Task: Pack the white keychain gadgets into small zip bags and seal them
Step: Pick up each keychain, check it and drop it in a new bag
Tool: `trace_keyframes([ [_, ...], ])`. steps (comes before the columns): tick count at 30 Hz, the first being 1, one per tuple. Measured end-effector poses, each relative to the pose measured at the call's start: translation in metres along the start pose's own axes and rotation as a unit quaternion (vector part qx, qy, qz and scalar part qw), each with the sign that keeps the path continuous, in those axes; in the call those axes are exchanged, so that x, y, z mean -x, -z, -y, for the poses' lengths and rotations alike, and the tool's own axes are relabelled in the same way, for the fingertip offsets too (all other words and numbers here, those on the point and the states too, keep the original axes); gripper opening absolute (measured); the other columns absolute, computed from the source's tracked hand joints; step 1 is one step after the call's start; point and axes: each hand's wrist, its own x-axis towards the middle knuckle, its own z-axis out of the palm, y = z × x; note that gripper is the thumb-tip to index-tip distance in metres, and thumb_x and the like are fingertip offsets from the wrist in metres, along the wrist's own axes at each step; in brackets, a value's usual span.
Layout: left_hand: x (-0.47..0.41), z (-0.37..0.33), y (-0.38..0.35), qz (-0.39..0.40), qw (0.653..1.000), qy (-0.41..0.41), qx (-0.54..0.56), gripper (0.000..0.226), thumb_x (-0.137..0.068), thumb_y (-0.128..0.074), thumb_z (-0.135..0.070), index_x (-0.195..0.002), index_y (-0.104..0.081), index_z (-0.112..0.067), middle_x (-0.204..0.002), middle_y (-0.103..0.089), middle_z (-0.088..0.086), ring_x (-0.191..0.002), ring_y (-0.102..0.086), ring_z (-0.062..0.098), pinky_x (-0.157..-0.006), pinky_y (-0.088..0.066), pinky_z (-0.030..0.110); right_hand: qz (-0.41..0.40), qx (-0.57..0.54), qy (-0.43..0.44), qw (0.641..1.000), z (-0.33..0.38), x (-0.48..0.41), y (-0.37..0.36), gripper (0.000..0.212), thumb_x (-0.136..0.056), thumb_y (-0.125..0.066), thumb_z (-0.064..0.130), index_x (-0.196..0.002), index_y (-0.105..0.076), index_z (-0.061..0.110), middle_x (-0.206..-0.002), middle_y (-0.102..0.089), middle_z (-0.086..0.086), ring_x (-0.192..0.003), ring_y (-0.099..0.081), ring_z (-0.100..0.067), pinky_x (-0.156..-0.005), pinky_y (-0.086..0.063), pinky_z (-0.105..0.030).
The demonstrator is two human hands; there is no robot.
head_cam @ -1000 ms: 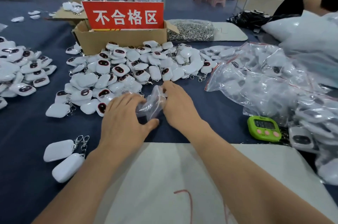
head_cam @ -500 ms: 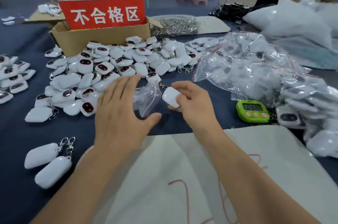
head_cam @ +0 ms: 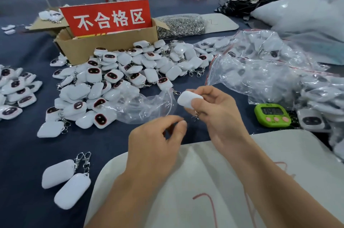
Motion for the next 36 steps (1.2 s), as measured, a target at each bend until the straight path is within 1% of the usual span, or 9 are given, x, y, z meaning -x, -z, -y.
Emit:
trace_keyframes([
  [3, -0.004, -0.009, -0.006, 0.0, 0.999, 0.021, 0.036, 0.013, -0.09, -0.062, -0.043, -0.095, -0.072, -0.037, -0.076, -0.067, -0.022, -0.07, -0.061, -0.001, -0.068, -0.042, 0.008, -0.035, 0.018, -0.016, 0.999, -0.003, 0.003, 0.008, 0.022, -0.094, -0.063, -0.004, -0.087, -0.064, 0.017, -0.09, -0.076, -0.001, -0.08, -0.06, -0.023, -0.064, -0.053, -0.029],
  [5, -0.013, -0.022, -0.017, 0.019, 0.997, 0.052, 0.062, 0.02, -0.09, -0.059, -0.048, -0.103, -0.072, -0.04, -0.076, -0.07, -0.021, -0.074, -0.063, -0.001, -0.071, -0.044, 0.01, -0.06, 0.046, -0.005, 0.997, -0.005, 0.003, 0.014, 0.022, -0.093, -0.065, 0.001, -0.084, -0.063, 0.021, -0.083, -0.072, -0.005, -0.072, -0.058, -0.023, -0.059, -0.048, -0.031],
  [10, -0.044, -0.036, -0.049, 0.027, 0.974, 0.172, 0.145, 0.017, -0.095, -0.062, -0.039, -0.094, -0.076, -0.03, -0.079, -0.074, -0.015, -0.078, -0.066, -0.001, -0.072, -0.048, 0.018, -0.036, 0.154, 0.07, 0.985, -0.008, -0.002, 0.02, 0.023, -0.083, -0.072, -0.006, -0.079, -0.059, 0.012, -0.089, -0.078, -0.004, -0.087, -0.073, -0.028, -0.075, -0.055, -0.042],
  [14, -0.056, -0.019, -0.054, 0.046, 0.975, 0.166, 0.137, 0.015, -0.096, -0.064, -0.021, -0.104, -0.075, -0.028, -0.095, -0.076, -0.014, -0.091, -0.069, 0.002, -0.086, -0.051, 0.018, 0.019, 0.114, 0.0, 0.993, -0.002, -0.009, 0.025, 0.023, -0.071, -0.07, 0.0, -0.092, -0.065, 0.007, -0.106, -0.079, -0.008, -0.097, -0.074, -0.03, -0.087, -0.055, -0.046],
  [17, -0.055, -0.011, -0.051, 0.094, 0.965, 0.147, 0.194, 0.026, -0.096, -0.066, -0.012, -0.099, -0.074, -0.036, -0.092, -0.078, -0.015, -0.087, -0.072, 0.003, -0.089, -0.058, 0.031, 0.017, 0.105, -0.065, 0.992, 0.009, -0.019, 0.032, 0.035, -0.088, -0.062, -0.013, -0.116, -0.061, 0.007, -0.111, -0.077, -0.017, -0.098, -0.074, -0.038, -0.099, -0.058, -0.05],
  [22, -0.057, -0.006, -0.053, 0.132, 0.941, 0.163, 0.266, 0.042, -0.093, -0.064, 0.004, -0.096, -0.075, -0.036, -0.094, -0.08, -0.006, -0.089, -0.075, 0.013, -0.092, -0.06, 0.039, 0.054, 0.163, -0.099, 0.98, 0.011, -0.024, 0.034, 0.03, -0.097, -0.052, -0.01, -0.121, -0.067, 0.001, -0.112, -0.075, -0.026, -0.105, -0.074, -0.038, -0.101, -0.057, -0.045],
  [27, -0.057, -0.007, -0.053, 0.152, 0.926, 0.165, 0.303, 0.051, -0.085, -0.062, 0.018, -0.102, -0.073, -0.028, -0.092, -0.08, -0.004, -0.081, -0.074, 0.01, -0.075, -0.057, 0.02, 0.05, 0.177, -0.099, 0.978, 0.011, -0.026, 0.034, 0.019, -0.095, -0.061, -0.005, -0.11, -0.07, 0.002, -0.106, -0.076, -0.023, -0.102, -0.075, -0.037, -0.096, -0.061, -0.043],
  [32, -0.059, -0.004, -0.055, 0.167, 0.93, 0.165, 0.284, 0.061, -0.085, -0.055, 0.023, -0.11, -0.065, -0.032, -0.096, -0.079, -0.001, -0.085, -0.074, 0.022, -0.082, -0.058, 0.029, 0.02, 0.219, -0.074, 0.973, 0.01, -0.027, 0.029, 0.016, -0.086, -0.062, -0.006, -0.089, -0.068, 0.008, -0.099, -0.072, -0.031, -0.096, -0.072, -0.045, -0.095, -0.056, -0.062],
  [36, -0.059, -0.006, -0.055, 0.175, 0.928, 0.154, 0.291, 0.058, -0.085, -0.049, 0.025, -0.107, -0.07, -0.024, -0.102, -0.078, 0.007, -0.086, -0.072, 0.019, -0.081, -0.058, 0.026, -0.018, 0.244, -0.048, 0.968, 0.005, -0.026, 0.024, 0.02, -0.077, -0.064, -0.006, -0.08, -0.067, 0.013, -0.093, -0.073, -0.027, -0.099, -0.068, -0.048, -0.088, -0.057, -0.064],
])
